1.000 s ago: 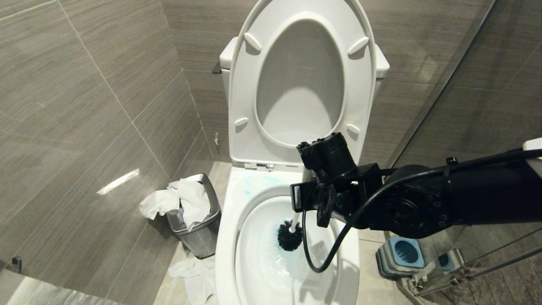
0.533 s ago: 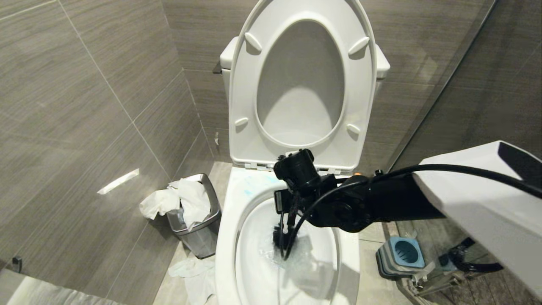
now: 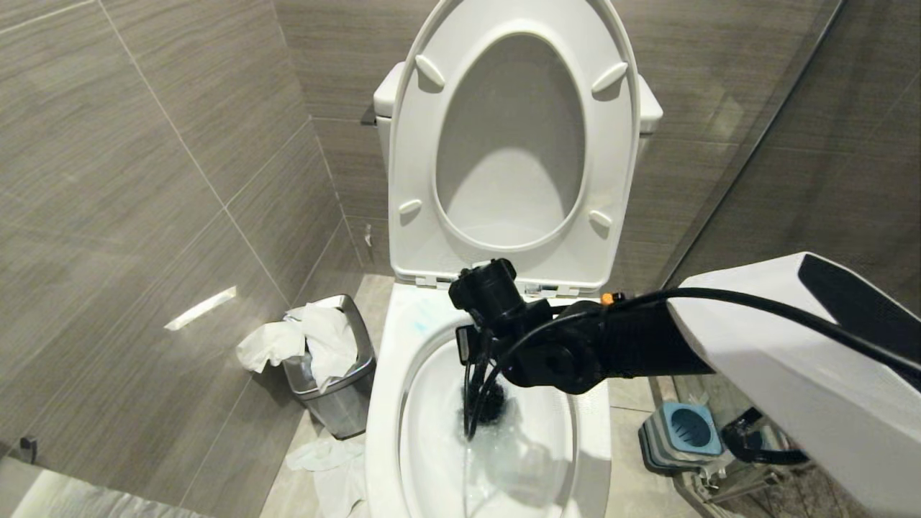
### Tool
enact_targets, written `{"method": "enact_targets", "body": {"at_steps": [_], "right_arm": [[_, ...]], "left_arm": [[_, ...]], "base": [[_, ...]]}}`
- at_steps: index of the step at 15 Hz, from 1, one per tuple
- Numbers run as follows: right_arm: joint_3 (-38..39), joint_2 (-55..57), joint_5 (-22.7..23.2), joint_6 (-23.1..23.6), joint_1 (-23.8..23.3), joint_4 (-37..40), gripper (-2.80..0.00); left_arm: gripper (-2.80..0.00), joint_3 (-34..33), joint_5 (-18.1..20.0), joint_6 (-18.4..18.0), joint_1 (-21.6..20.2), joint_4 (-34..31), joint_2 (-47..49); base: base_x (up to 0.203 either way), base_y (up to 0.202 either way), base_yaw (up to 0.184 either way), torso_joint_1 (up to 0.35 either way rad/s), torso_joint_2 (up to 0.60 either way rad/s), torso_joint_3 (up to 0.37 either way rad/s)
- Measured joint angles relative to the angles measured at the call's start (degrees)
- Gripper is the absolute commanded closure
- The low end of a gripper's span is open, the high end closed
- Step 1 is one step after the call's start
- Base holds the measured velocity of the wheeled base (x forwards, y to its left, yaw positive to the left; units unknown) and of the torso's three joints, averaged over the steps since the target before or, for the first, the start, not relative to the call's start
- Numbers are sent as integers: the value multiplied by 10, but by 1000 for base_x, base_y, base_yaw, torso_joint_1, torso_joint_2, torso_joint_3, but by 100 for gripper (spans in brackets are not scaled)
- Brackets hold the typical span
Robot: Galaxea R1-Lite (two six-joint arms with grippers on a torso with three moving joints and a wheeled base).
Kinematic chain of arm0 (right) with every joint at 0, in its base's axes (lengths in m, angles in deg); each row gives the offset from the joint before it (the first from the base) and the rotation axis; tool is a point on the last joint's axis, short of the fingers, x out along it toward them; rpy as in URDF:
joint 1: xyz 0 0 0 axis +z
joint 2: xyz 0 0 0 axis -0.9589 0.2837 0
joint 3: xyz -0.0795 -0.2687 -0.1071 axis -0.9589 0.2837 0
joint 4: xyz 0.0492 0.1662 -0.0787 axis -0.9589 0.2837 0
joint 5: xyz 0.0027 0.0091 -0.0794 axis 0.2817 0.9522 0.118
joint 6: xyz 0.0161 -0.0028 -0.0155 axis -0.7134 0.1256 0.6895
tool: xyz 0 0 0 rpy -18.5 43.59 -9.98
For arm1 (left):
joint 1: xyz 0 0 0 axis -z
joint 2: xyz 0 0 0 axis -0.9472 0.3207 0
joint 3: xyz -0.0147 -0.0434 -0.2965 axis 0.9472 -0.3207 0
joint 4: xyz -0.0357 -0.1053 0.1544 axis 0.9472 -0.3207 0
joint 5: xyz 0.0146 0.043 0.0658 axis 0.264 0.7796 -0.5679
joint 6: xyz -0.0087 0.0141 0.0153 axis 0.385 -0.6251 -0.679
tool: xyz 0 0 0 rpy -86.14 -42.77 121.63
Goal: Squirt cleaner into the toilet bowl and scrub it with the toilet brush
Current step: Scrub the toilet bowl
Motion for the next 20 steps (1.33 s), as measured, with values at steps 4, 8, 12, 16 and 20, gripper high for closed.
{"method": "enact_targets", "body": {"at_steps": [4,8,12,16,20], "right_arm": [[27,-104,-5,-12,50,56,0],[52,-202,-27,-15,78,139,0],[47,-264,-48,2,86,196,0],[11,-294,-61,4,97,231,0],[-29,-304,-77,5,109,257,0]], "left_arm": [[0,0,0,0,0,0,0],[0,0,0,0,0,0,0],[0,0,0,0,0,0,0],[0,0,0,0,0,0,0],[0,0,0,0,0,0,0]], "base": [[0,0,0,0,0,0],[0,0,0,0,0,0],[0,0,0,0,0,0],[0,0,0,0,0,0],[0,0,0,0,0,0]]}}
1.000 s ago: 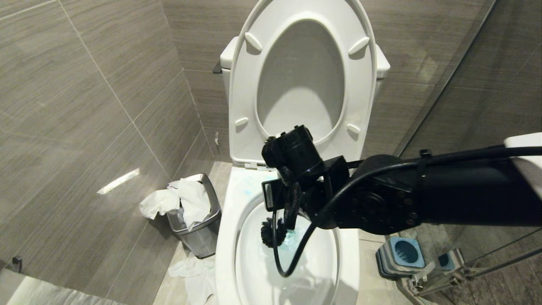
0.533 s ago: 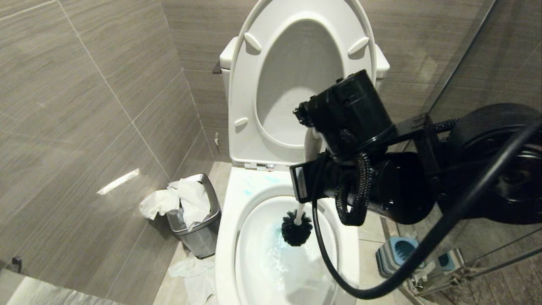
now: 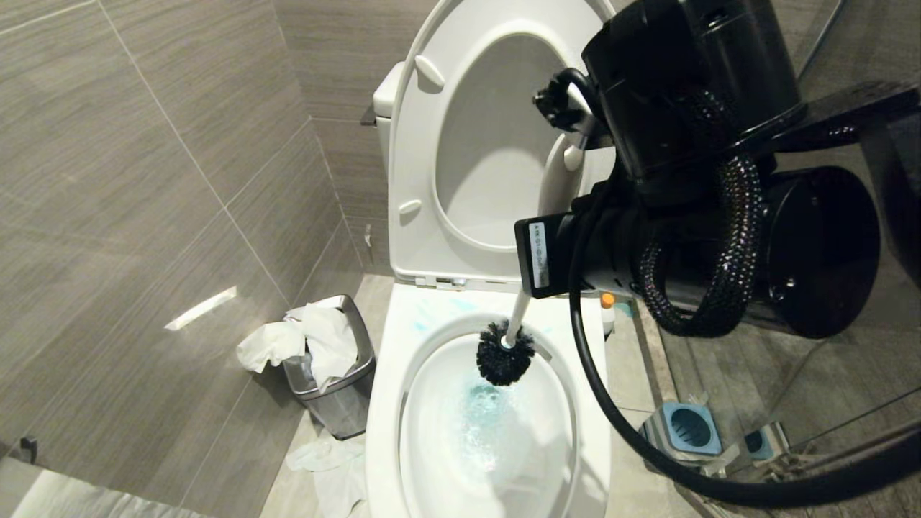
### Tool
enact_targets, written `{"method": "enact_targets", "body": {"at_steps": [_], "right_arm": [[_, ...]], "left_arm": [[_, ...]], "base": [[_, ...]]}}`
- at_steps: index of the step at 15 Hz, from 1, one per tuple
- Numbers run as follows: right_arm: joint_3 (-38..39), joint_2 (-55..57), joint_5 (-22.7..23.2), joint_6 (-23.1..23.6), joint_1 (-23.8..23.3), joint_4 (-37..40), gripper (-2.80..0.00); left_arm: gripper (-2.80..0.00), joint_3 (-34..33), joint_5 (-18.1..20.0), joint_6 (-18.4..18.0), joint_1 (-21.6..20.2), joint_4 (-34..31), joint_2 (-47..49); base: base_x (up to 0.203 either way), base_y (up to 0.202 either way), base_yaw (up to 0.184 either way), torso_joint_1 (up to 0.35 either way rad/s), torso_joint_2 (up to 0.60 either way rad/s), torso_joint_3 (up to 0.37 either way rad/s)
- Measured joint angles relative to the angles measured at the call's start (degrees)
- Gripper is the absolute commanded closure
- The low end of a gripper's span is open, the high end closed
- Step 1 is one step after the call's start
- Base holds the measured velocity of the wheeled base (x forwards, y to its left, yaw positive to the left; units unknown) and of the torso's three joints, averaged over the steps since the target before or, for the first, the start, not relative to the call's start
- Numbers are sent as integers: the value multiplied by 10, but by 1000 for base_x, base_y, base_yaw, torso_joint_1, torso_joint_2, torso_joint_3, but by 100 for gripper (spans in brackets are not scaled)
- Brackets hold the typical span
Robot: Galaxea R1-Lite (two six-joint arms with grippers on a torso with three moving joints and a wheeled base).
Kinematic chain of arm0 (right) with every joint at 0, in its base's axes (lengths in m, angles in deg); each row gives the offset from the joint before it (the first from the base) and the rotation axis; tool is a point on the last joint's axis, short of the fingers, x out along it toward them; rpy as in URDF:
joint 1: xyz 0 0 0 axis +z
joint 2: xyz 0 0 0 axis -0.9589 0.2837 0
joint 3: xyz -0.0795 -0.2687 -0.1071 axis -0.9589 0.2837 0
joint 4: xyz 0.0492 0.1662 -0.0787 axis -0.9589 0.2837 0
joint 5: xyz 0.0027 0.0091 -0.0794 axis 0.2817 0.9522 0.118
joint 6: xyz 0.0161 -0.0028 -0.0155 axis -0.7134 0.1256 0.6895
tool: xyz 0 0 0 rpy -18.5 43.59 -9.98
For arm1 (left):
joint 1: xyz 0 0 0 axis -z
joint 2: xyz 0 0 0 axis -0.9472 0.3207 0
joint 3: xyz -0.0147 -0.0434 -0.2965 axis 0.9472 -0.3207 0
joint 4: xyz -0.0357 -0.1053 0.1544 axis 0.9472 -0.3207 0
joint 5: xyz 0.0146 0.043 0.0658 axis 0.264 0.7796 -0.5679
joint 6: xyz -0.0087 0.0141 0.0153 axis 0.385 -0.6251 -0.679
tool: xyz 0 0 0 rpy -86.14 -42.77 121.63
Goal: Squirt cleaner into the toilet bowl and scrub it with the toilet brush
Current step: Scrub the toilet bowl
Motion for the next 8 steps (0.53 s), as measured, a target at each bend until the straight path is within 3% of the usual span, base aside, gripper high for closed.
{"method": "enact_targets", "body": {"at_steps": [8], "right_arm": [[-9,-9,-12,-2,22,1,0]], "left_arm": [[0,0,0,0,0,0,0]], "base": [[0,0,0,0,0,0]]}}
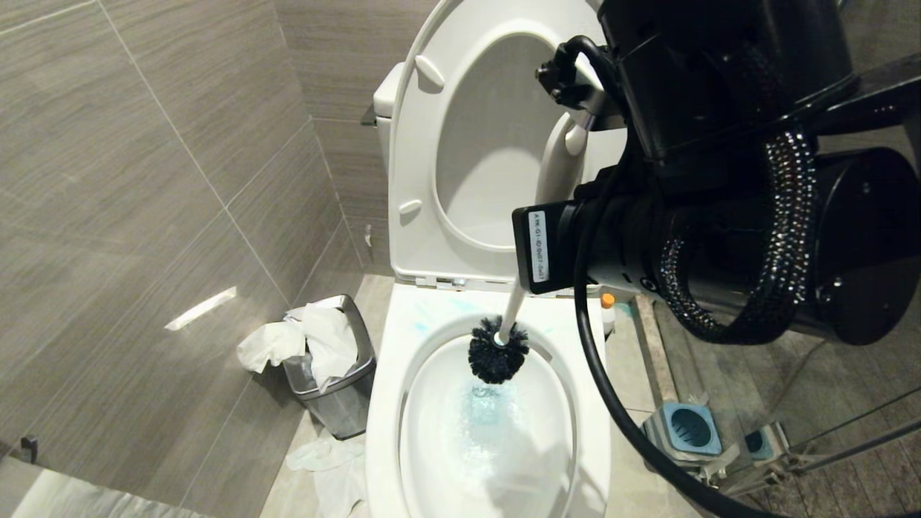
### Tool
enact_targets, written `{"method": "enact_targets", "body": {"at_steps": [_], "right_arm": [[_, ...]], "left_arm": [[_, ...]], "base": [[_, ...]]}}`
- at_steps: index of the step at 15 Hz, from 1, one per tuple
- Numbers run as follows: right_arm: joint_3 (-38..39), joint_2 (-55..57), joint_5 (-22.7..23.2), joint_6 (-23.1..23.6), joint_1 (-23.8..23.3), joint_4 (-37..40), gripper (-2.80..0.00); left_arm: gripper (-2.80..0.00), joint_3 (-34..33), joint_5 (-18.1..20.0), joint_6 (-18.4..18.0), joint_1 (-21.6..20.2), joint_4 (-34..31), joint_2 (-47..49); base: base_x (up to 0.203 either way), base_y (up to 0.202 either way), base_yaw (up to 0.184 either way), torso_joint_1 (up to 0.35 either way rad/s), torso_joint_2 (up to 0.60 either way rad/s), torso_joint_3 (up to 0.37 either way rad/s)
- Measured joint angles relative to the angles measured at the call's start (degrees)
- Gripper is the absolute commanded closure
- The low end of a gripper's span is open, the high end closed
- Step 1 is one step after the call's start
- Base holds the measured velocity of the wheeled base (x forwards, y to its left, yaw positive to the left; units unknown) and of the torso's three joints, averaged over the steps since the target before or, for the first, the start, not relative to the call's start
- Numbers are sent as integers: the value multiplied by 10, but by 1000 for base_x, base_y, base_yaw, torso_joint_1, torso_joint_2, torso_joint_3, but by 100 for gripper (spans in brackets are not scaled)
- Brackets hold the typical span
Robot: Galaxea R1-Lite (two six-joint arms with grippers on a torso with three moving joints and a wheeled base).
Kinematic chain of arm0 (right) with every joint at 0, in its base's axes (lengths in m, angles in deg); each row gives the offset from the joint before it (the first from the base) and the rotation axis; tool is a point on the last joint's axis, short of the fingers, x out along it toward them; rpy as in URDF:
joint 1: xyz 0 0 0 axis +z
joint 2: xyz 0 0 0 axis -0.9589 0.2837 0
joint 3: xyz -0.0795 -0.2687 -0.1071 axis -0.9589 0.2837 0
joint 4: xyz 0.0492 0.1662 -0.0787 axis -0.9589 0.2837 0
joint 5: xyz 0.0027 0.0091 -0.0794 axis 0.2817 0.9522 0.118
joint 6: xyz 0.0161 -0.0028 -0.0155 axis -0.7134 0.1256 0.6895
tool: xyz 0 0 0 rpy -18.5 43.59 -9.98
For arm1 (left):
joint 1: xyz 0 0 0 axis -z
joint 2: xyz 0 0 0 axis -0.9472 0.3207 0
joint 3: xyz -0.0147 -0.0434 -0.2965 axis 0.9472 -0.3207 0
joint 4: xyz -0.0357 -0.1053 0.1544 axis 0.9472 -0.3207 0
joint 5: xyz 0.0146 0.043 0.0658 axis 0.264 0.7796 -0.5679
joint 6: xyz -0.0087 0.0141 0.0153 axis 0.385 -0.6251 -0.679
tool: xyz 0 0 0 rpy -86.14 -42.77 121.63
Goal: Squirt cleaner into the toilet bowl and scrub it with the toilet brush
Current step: Scrub the toilet bowl
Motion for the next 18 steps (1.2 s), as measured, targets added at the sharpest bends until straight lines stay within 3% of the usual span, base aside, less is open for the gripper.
{"method": "enact_targets", "body": {"at_steps": [6,12,18], "right_arm": [[10,-10,0,-1,13,10,0],[-27,-21,2,-3,7,103,0],[-88,-23,-2,0,-64,163,0]], "left_arm": [[0,0,0,0,0,0,0],[0,0,0,0,0,0,0],[0,0,0,0,0,0,0]], "base": [[0,0,0,0,0,0],[0,0,0,0,0,0],[0,0,0,0,0,0]]}}
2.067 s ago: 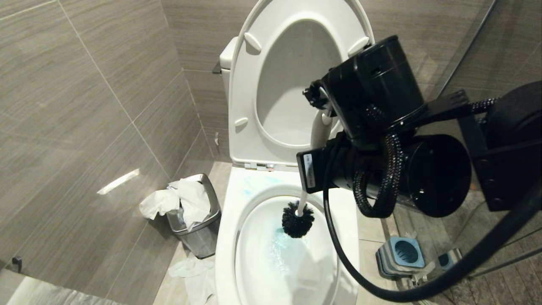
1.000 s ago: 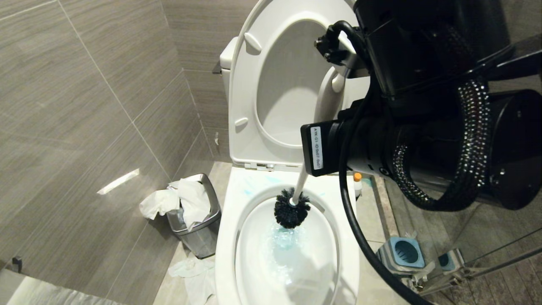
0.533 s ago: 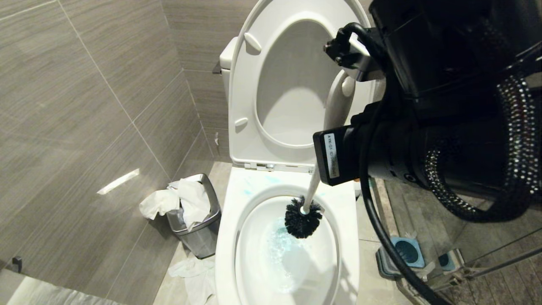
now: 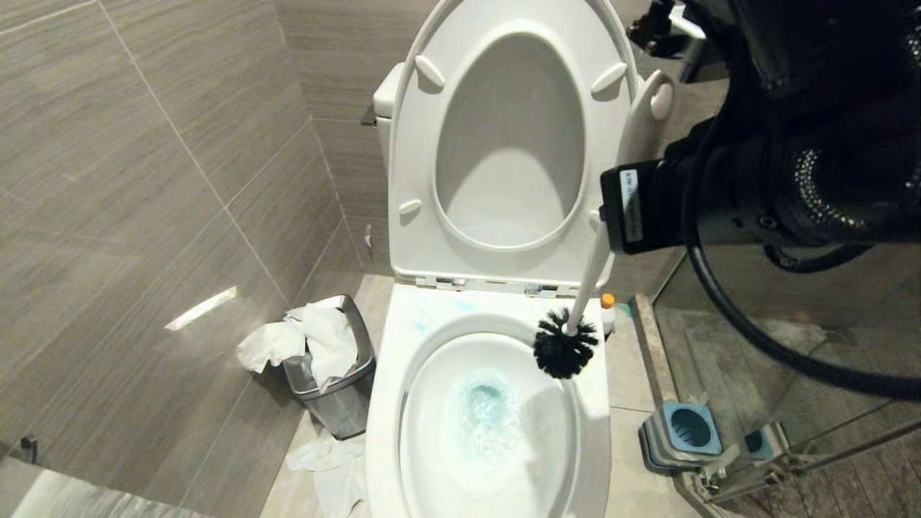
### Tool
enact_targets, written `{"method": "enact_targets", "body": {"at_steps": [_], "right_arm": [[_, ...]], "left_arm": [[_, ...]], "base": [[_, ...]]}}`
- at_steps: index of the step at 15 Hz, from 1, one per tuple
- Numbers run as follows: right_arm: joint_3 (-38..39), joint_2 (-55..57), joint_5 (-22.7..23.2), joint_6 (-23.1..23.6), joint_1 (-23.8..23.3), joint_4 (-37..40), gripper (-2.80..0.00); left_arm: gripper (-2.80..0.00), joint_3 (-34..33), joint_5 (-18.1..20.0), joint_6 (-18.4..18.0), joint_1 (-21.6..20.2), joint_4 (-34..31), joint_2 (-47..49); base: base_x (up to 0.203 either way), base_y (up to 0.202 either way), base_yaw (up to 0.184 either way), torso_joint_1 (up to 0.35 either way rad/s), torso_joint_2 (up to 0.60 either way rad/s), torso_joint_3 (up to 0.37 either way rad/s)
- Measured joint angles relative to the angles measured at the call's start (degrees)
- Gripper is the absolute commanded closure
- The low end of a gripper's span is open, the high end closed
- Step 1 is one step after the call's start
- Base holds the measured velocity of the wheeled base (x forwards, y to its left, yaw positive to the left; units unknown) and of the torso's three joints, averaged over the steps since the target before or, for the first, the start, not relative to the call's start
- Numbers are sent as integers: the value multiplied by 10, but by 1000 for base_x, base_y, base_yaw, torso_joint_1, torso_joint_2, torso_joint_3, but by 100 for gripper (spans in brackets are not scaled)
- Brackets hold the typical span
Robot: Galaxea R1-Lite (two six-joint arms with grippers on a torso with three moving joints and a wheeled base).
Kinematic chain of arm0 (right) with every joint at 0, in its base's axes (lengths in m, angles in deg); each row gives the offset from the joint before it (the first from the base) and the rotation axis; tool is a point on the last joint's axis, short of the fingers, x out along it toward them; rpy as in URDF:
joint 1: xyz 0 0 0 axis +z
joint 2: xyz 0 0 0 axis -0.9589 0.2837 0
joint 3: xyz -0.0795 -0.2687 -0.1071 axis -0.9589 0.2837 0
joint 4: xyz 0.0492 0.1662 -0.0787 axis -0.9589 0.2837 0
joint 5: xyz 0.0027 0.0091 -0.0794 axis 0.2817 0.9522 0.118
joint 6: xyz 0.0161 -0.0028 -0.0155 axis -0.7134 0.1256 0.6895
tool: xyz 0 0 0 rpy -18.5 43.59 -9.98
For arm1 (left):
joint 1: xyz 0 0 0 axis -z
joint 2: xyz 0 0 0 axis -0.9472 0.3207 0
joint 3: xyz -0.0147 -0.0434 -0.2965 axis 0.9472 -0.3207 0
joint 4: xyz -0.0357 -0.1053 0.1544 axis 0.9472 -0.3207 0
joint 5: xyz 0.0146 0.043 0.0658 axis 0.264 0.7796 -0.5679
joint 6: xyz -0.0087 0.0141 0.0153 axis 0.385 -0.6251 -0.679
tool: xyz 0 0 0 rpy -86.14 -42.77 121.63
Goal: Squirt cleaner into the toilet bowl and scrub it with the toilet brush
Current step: Scrub the toilet bowl
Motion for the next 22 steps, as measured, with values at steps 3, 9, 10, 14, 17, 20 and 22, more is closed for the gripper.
{"method": "enact_targets", "body": {"at_steps": [3,9,10,14,17,20,22], "right_arm": [[-14,-11,2,21,-58,4,0],[17,-56,45,54,-176,4,0],[34,-66,59,58,-197,3,0],[114,-97,116,63,-294,-32,0],[208,-109,156,92,-365,-125,0],[334,-113,196,116,-416,-253,0],[416,-109,222,122,-449,-349,0]], "left_arm": [[0,0,0,0,0,0,0],[0,0,0,0,0,0,0],[0,0,0,0,0,0,0],[0,0,0,0,0,0,0],[0,0,0,0,0,0,0],[0,0,0,0,0,0,0],[0,0,0,0,0,0,0]], "base": [[0,0,0,0,0,0],[0,0,0,0,0,0],[0,0,0,0,0,0],[0,0,0,0,0,0],[0,0,0,0,0,0],[0,0,0,0,0,0],[0,0,0,0,0,0]]}}
